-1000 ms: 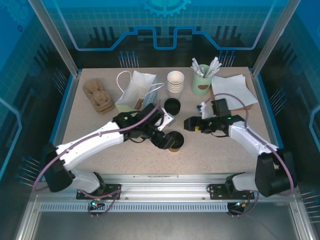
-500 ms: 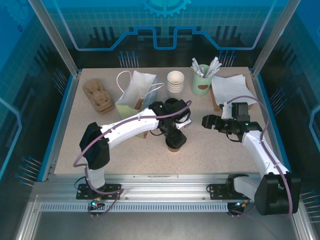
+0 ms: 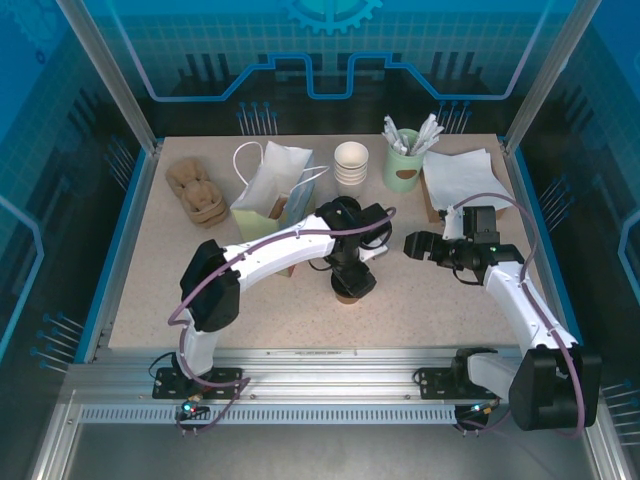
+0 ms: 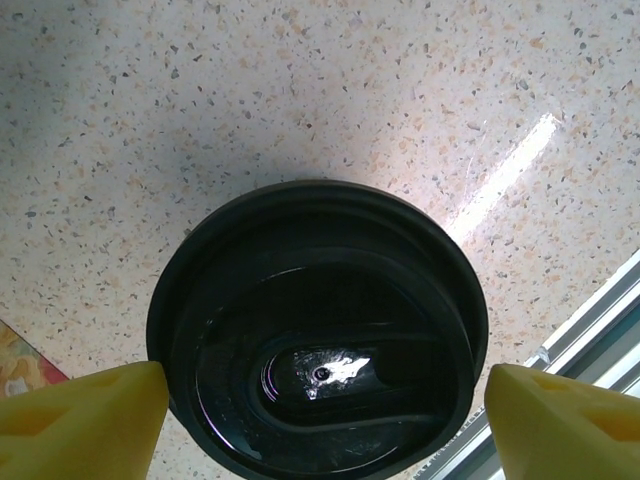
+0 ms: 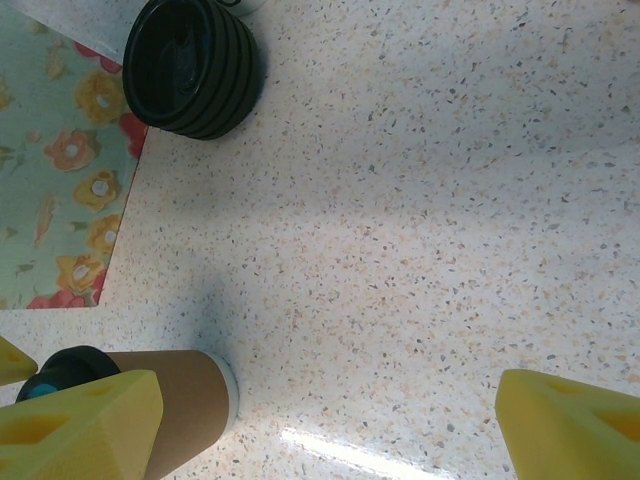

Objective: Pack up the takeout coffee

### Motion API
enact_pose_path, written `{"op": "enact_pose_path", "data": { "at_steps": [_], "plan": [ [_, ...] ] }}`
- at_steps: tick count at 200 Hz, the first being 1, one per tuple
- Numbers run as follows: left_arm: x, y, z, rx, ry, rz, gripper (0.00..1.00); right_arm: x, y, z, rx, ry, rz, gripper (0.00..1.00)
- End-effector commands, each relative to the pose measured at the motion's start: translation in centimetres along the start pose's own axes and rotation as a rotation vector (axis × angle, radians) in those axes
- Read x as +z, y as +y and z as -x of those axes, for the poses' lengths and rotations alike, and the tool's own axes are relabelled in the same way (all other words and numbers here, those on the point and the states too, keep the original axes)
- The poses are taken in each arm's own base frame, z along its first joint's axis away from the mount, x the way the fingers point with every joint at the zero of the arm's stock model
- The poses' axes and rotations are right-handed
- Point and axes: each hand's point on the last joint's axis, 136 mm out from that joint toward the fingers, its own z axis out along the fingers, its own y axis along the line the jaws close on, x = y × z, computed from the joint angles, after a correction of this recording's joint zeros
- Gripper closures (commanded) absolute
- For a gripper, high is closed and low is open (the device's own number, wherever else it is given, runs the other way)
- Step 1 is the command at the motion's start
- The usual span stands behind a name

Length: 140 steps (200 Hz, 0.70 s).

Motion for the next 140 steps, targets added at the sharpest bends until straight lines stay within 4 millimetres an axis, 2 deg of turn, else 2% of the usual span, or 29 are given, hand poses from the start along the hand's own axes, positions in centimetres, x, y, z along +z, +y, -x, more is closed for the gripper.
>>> {"op": "enact_pose_path", "data": {
  "at_steps": [1,36,140],
  "plan": [
    [0.1,-0.2,0.0,0.027,0.023,0.007,0.18,0.1,-0.2,-0.4,-0.003,0.009,0.011,0.12],
    [0.0,-0.2,0.0,0.034,0.031,0.011,0.22,0.2,0.0,-0.6,-0.003,0.018,0.027,0.12],
    [1.2,-0.3,-0.4,0.044,0.090,0.023,0.23,0.5,0.1,-0.8,-0.002,0.032,0.041,0.13]
  ]
}}
